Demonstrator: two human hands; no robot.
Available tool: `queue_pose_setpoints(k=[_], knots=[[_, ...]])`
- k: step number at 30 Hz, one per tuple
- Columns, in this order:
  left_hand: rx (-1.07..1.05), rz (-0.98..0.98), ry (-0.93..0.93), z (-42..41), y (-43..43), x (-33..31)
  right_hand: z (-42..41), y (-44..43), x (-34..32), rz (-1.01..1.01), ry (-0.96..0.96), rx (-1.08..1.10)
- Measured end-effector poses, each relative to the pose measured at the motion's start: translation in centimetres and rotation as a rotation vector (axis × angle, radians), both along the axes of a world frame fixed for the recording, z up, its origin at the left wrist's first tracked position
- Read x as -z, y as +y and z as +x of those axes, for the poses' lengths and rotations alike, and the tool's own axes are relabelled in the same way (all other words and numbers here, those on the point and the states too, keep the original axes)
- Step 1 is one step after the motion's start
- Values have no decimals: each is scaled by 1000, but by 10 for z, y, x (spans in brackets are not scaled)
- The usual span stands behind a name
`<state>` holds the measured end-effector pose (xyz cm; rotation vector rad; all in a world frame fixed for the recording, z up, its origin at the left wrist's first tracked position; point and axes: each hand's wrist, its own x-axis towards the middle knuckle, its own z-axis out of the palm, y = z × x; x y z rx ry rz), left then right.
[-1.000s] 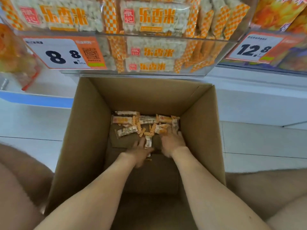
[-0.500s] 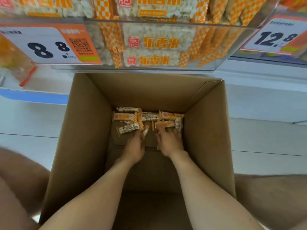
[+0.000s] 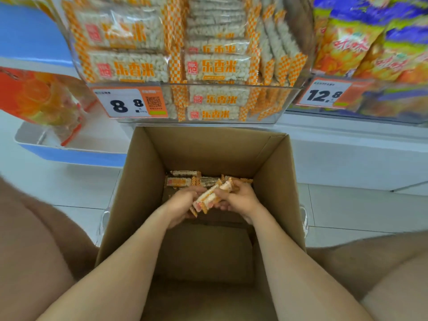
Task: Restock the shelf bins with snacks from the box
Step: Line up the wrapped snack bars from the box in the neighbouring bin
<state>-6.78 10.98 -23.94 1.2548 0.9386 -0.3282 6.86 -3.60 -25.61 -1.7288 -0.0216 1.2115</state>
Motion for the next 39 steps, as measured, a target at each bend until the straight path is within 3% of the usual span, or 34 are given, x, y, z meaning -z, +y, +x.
queue_pose_setpoints(k=[2, 5, 10, 12, 16, 18, 24, 29, 34, 36, 39], knots=[[42, 32, -41, 1, 2, -16, -2, -2, -17, 34, -72, 0], [177, 277, -83, 4, 3, -46, -4, -2, -46, 33, -192, -47], [411, 639, -119, 8, 9, -99, -5, 1, -99, -87, -649, -286], [496, 777, -172, 9, 15, -124, -4, 0, -126, -34, -828, -369], [558, 912, -311, 11, 28, -186, -5, -4, -175, 58, -1023, -647], [570, 936, -400, 8, 34, -218, -6, -5, -198, 107, -1103, -635], [456, 1120, -650, -8, 37, -294, -2, 0, -267, 264, -1304, -500], [355, 1294, -760, 6, 52, -320, 12, 16, -313, 309, -1378, -604], [153, 1588, -795, 32, 72, -321, 58, 44, -336, 119, -1671, -443], [46, 1749, -712, 39, 78, -314, 81, 59, -338, -50, -1774, -386], [48, 1883, -510, 52, 83, -308, 109, 87, -335, -243, -1760, -395]])
